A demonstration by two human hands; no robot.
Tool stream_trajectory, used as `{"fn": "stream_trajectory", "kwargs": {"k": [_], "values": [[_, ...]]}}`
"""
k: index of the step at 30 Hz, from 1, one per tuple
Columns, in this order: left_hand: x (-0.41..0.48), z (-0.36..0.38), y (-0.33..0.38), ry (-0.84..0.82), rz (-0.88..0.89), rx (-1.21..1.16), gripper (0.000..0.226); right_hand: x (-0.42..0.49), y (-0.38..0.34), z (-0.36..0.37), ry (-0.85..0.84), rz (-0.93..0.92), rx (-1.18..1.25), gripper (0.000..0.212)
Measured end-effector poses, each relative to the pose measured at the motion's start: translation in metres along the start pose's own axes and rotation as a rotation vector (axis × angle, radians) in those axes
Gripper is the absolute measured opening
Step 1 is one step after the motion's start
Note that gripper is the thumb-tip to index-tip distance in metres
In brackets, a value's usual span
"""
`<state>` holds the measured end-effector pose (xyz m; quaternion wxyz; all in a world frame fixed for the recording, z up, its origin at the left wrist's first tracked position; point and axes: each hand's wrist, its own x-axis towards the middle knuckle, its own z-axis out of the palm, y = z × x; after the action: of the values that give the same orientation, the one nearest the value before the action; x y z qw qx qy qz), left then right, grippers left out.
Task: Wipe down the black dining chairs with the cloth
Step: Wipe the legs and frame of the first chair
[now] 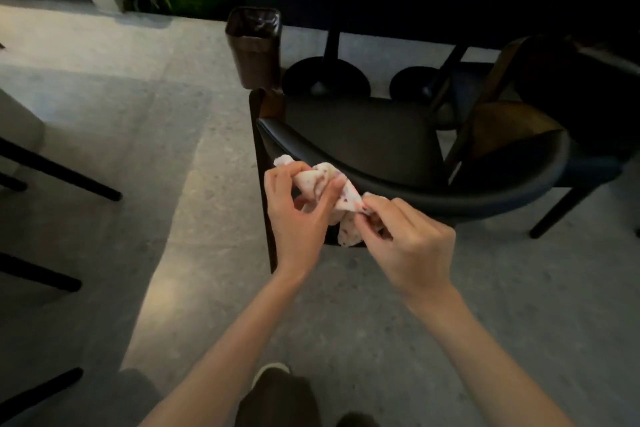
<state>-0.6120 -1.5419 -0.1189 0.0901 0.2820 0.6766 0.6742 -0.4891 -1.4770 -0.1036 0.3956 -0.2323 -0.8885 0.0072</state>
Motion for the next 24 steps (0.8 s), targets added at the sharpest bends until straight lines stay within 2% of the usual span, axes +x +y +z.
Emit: {"fn": "stream_trajectory", "kwargs": {"k": [8,13,19,24], "values": [[-0.006,0.031,-0.052,0.254,0.368,-0.097,0.026,-0.018,0.033,0.024,0.177,-0.255,0.081,0.027],[-0.006,0.042,-0.069,0.369,0.609,-0.151,0.023,-0.024,0.044,0.041,0.328,-0.315,0.122,0.027],[-0.024,0.072,-0.082,0.418,0.646,-0.195,0.025,-0.05,0.066,0.042,0.393,-0.195,0.218,0.021],[-0.058,0.112,-0.087,0.399,0.723,-0.106,0.026,-0.084,0.104,0.025,0.361,0.029,0.341,0.015]]}}
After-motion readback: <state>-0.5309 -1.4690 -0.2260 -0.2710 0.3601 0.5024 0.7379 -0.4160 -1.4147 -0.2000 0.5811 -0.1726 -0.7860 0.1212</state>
